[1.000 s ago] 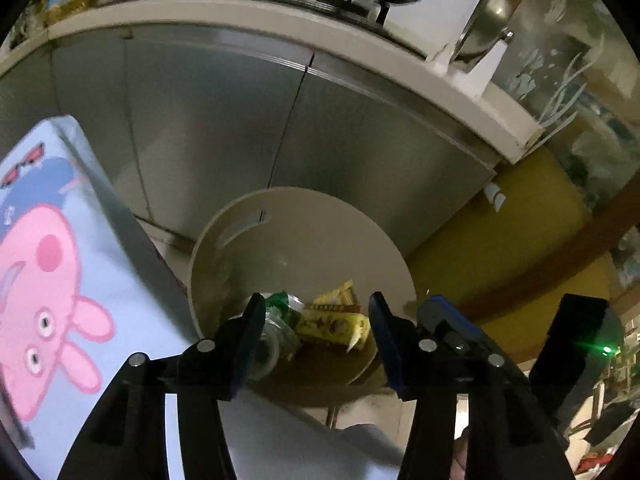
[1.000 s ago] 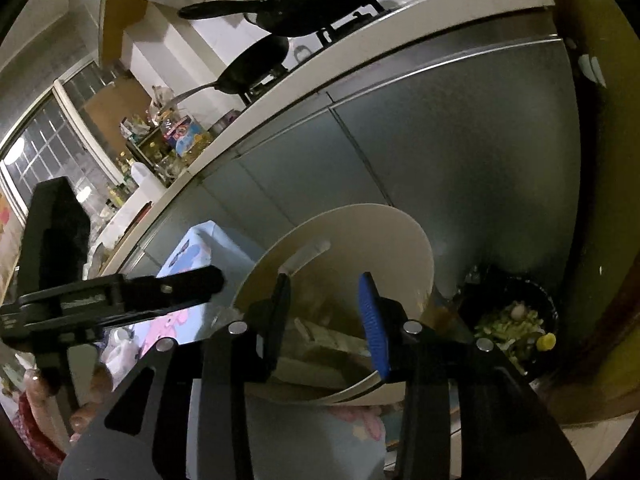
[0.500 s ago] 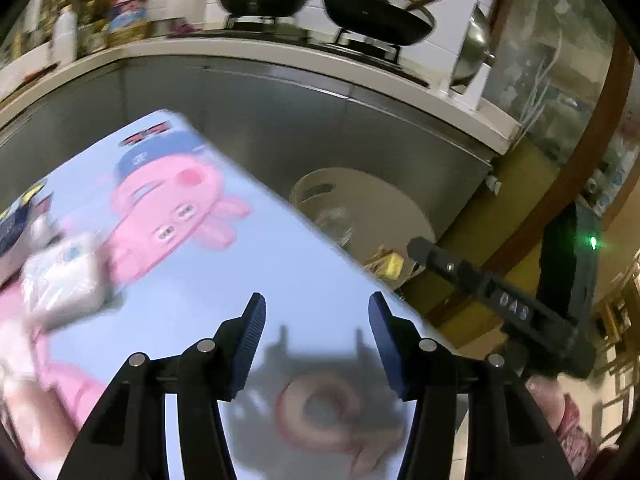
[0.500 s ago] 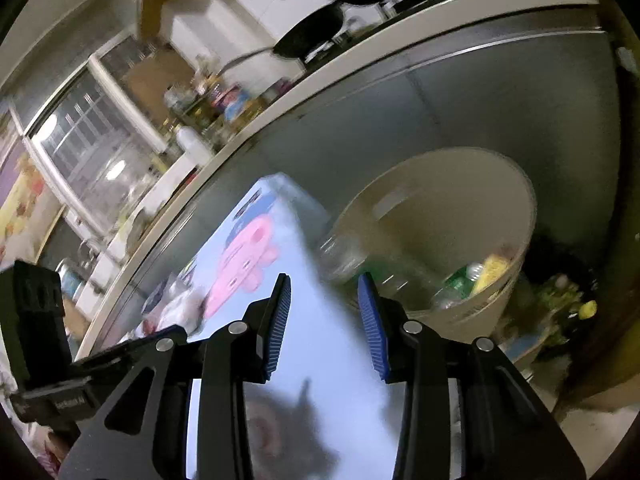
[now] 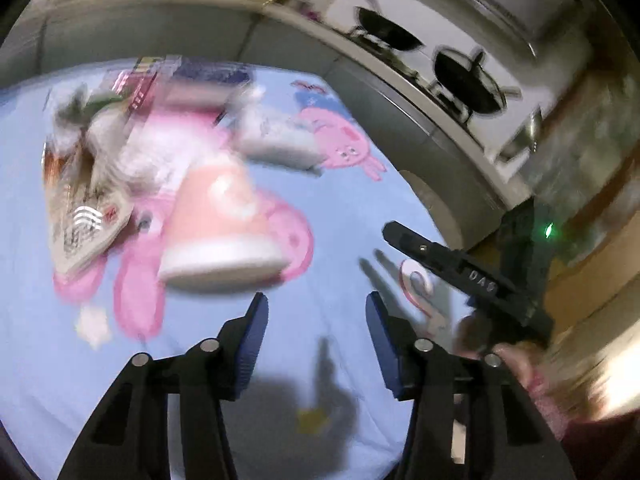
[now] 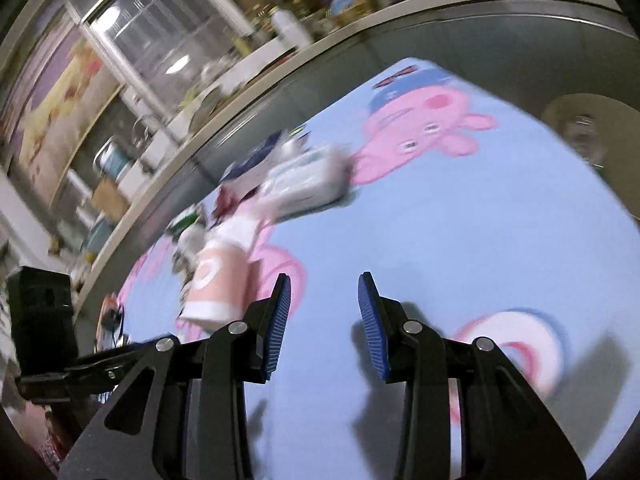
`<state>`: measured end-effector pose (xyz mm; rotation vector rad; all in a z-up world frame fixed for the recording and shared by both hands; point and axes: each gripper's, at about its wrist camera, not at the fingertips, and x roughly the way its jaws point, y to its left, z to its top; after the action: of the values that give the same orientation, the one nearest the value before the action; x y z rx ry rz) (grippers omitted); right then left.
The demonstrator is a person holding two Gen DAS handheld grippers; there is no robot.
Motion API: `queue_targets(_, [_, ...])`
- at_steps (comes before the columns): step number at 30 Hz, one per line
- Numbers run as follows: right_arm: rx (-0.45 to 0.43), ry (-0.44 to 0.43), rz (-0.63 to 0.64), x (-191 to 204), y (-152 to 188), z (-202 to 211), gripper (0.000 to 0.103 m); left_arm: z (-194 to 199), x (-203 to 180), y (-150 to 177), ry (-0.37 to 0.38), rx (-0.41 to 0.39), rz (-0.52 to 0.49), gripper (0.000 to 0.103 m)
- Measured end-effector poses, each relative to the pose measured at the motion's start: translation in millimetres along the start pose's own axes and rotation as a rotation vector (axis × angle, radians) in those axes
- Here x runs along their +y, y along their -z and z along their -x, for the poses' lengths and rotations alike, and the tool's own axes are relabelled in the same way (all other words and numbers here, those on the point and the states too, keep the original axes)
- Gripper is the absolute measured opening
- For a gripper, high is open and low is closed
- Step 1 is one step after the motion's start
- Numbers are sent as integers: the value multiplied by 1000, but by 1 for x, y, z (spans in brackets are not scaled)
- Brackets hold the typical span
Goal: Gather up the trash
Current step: 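Grasp the pink paper cup with left tool while right tool grasps white tissue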
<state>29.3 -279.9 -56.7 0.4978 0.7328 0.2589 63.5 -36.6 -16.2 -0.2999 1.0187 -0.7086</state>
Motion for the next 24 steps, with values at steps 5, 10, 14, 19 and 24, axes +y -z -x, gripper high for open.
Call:
queue_targets(5, [48,17,96,34,1,-26,35,-5,30,-7,162,-6,190,50])
queue_targets(10, [102,44,137,46,3,-45,35,-17,54,-27,273,-65,353,50])
queue_targets(14, [130,35,168,53,5,-51,35,-28,74,-29,339,-67,466,11])
queue_targets(19, [148,20,235,69,-1,-56,35,-17,95,-15,368,-93,501,2])
queue_targets(24, [133,21,305,88,-20,-64,35,24,100,8,326,-114,402,2])
